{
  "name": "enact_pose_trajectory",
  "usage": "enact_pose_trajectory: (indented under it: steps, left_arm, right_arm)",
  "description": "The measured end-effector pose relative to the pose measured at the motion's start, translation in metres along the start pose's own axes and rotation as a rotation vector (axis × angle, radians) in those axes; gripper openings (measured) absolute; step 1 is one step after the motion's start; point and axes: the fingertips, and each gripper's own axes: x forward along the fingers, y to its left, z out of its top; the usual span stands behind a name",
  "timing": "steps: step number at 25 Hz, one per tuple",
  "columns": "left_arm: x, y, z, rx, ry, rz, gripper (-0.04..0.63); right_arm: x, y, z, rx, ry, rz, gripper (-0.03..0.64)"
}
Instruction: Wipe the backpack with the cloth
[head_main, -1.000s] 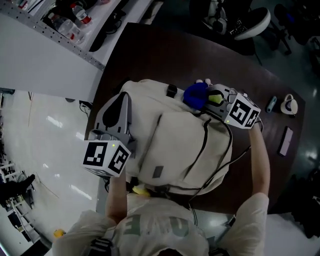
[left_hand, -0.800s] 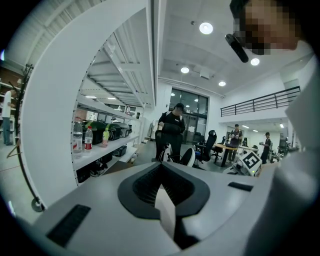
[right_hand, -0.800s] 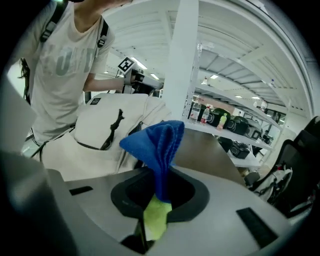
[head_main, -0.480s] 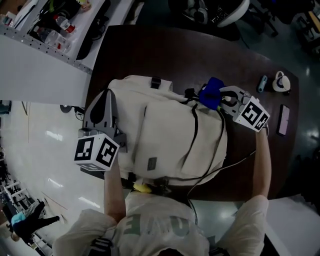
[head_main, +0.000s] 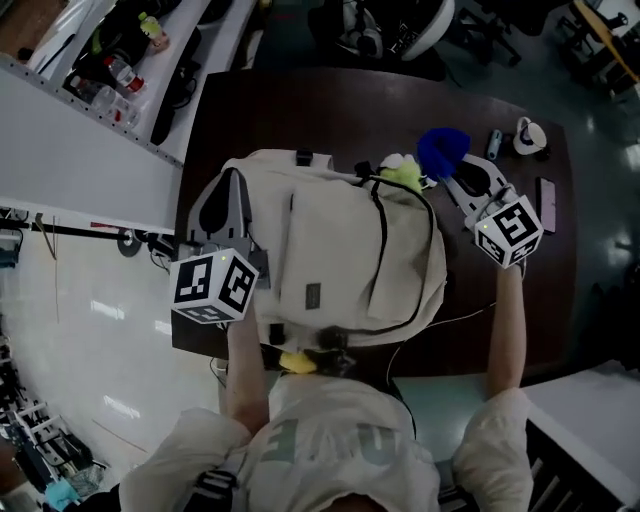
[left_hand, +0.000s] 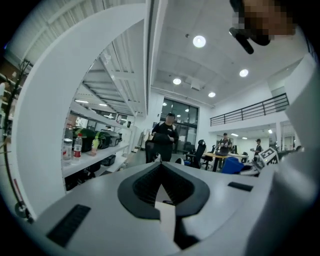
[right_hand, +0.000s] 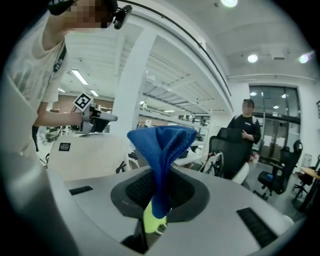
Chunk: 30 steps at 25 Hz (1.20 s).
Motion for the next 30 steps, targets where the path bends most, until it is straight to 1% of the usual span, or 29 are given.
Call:
enact_pose_trajectory:
  steps: [2, 5, 7, 10, 12, 15, 18, 20, 22, 26, 30]
  left_arm:
    - [-0.009, -0.028, 0.012, -0.007, -0.047, -0.063, 0.002]
    - [-0.036, -0.082, 0.019, 0.017, -0.081, -0.142, 0.002]
    - [-0.059, -0.119, 0.016, 0.03, -0.086, -0.179, 0.002]
    - [-0.092, -0.167, 0.0, 0.011, -0.073, -0.214, 0.002]
    - [-0.109, -0.193, -0.014, 0.005, -0.054, -0.234, 0.002]
    - [-0.123, -0.221, -0.033, 0.028, -0.022, -0.27, 0.002]
    - [-0.126, -0.237, -0.043, 0.025, -0.001, -0.3, 0.002]
    - [-0.124, -0.244, -0.051, 0.012, 0.009, -0.322, 0.002]
    - [-0.119, -0.246, -0.063, 0.009, 0.032, -0.332, 0.002]
    - [-0.11, -0.24, -0.083, -0.013, 0.081, -0.324, 0.002]
    - [-0.111, -0.23, -0.098, -0.022, 0.114, -0.304, 0.002]
  right_arm:
    - [-0.023, 0.0, 0.003, 0.028, -0.001, -0.081, 0.044]
    - [-0.062, 0.007, 0.003, 0.1, -0.036, -0.175, 0.044]
    - [-0.089, 0.016, -0.001, 0.129, -0.051, -0.223, 0.044]
    - [-0.123, 0.031, -0.01, 0.134, -0.034, -0.262, 0.044]
    - [-0.137, 0.04, -0.018, 0.133, -0.018, -0.267, 0.044]
    - [-0.144, 0.044, -0.037, 0.125, 0.027, -0.276, 0.044]
    - [-0.132, 0.039, -0.063, 0.131, 0.087, -0.277, 0.044]
    - [-0.118, 0.038, -0.082, 0.109, 0.146, -0.254, 0.044]
    - [-0.1, 0.038, -0.103, 0.079, 0.211, -0.224, 0.044]
    - [-0.07, 0.035, -0.131, 0.027, 0.308, -0.17, 0.044]
    - [-0.053, 0.039, -0.142, 0.009, 0.338, -0.123, 0.044]
